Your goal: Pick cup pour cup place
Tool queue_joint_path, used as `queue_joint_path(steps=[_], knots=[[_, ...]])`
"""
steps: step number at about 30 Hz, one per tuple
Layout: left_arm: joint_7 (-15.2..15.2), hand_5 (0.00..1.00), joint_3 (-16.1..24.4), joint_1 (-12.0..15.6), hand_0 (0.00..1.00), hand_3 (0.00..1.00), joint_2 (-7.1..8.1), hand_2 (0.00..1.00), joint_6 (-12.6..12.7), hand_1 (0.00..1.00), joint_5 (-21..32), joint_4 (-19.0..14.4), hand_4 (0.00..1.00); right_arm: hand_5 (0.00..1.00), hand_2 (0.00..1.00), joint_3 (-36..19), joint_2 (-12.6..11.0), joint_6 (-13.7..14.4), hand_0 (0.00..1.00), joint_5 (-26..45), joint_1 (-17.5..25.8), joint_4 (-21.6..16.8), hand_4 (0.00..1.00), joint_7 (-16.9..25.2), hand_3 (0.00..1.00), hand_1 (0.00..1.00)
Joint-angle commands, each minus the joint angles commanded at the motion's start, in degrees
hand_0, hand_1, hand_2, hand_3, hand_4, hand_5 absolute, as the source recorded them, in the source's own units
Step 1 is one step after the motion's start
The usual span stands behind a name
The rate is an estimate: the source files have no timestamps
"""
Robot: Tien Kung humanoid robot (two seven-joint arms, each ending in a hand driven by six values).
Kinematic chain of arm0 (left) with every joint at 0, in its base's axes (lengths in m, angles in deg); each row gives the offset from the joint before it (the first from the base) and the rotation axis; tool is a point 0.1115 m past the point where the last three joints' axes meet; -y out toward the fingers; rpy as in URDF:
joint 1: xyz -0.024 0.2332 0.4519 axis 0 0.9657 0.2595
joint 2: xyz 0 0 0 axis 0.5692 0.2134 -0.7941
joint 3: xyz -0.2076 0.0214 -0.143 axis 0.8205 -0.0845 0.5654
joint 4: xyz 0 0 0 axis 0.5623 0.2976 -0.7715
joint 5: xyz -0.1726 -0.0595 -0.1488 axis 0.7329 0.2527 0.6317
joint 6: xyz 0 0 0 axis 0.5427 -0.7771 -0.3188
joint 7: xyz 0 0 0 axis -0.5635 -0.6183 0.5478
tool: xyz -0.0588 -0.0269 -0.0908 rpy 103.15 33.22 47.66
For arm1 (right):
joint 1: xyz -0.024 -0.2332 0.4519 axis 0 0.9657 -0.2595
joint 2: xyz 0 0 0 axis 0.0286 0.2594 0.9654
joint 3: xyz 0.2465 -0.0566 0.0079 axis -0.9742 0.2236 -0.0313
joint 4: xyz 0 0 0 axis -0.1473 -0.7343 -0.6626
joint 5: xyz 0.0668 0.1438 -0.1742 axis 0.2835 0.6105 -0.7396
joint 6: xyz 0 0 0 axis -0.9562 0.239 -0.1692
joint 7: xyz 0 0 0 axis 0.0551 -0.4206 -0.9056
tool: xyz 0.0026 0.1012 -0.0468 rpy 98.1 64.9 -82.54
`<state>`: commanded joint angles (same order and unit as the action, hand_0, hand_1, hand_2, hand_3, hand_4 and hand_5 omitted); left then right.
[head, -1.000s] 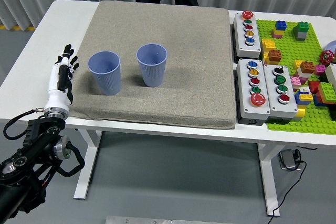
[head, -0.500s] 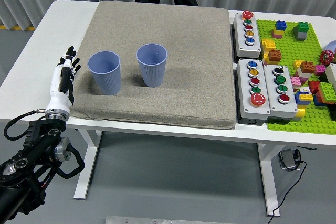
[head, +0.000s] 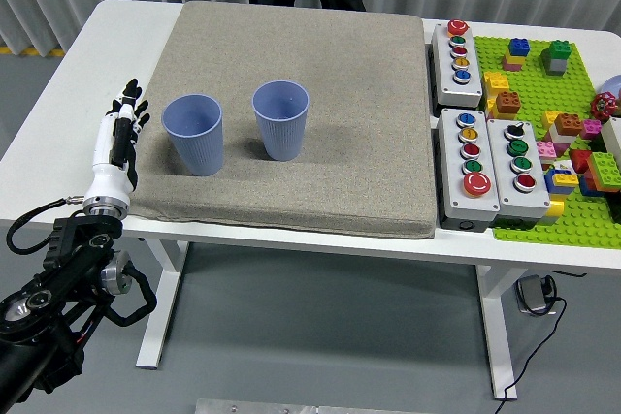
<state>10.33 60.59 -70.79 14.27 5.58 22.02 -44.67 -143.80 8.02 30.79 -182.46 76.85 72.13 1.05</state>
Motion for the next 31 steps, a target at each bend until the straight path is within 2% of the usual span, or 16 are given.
queue_joint_path(steps=[31], knots=[[-0.15, 0.998, -0.13, -0.5, 0.924, 0.956, -0.01, 0.998, 0.21, 0.936, -0.39, -0.83, 0.746, 0.247, 0.596, 0.27, -0.09, 0.1, 0.699, 0.6, 0.04, -0.01, 0.002, 0.09, 0.595, 0.638]])
